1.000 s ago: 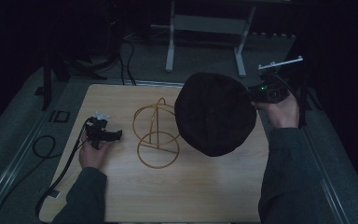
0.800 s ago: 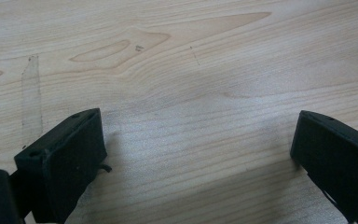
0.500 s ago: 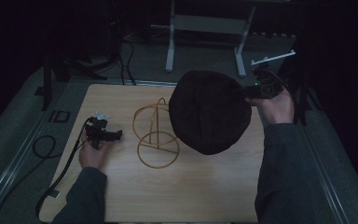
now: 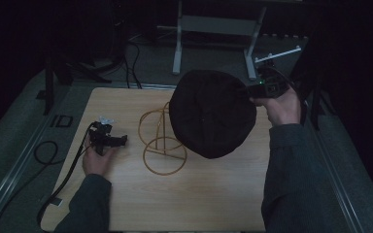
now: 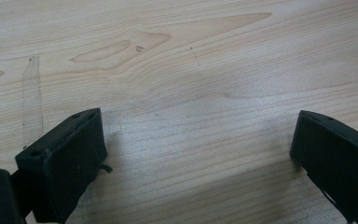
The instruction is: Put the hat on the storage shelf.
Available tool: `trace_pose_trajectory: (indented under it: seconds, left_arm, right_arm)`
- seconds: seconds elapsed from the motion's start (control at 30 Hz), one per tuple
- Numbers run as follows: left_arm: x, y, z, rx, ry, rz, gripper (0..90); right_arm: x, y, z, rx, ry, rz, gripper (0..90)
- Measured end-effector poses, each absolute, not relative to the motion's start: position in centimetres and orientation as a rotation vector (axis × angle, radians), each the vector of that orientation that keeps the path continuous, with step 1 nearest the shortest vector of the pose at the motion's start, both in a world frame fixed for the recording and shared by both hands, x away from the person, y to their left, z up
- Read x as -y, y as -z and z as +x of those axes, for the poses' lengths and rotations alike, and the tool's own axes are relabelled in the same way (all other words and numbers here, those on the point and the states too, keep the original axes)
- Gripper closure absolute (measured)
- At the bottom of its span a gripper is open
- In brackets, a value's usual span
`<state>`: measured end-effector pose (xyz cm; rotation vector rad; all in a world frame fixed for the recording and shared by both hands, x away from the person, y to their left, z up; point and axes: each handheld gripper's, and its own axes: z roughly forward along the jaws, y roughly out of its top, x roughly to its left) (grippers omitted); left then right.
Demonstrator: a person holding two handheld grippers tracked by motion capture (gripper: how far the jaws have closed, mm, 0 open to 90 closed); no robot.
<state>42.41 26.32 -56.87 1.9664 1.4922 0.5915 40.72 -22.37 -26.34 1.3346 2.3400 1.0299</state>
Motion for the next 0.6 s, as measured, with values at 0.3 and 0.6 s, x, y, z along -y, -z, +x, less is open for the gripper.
trace_pose_trajectory:
  seconds: [0.3, 0.6]
  left_arm:
    - [-26.3, 56.9, 42.4, -1.493, -0.592, 1.966, 3.0]
    - [-26.3, 56.9, 42.4, -1.495, -0.594, 1.965, 3.4]
  right_arm:
    - [21.3, 25.8, 41.1, -2.346, -1.028, 1.335, 79.6]
    - [20.1, 25.3, 41.4, -2.354, -1.034, 1.318, 79.5]
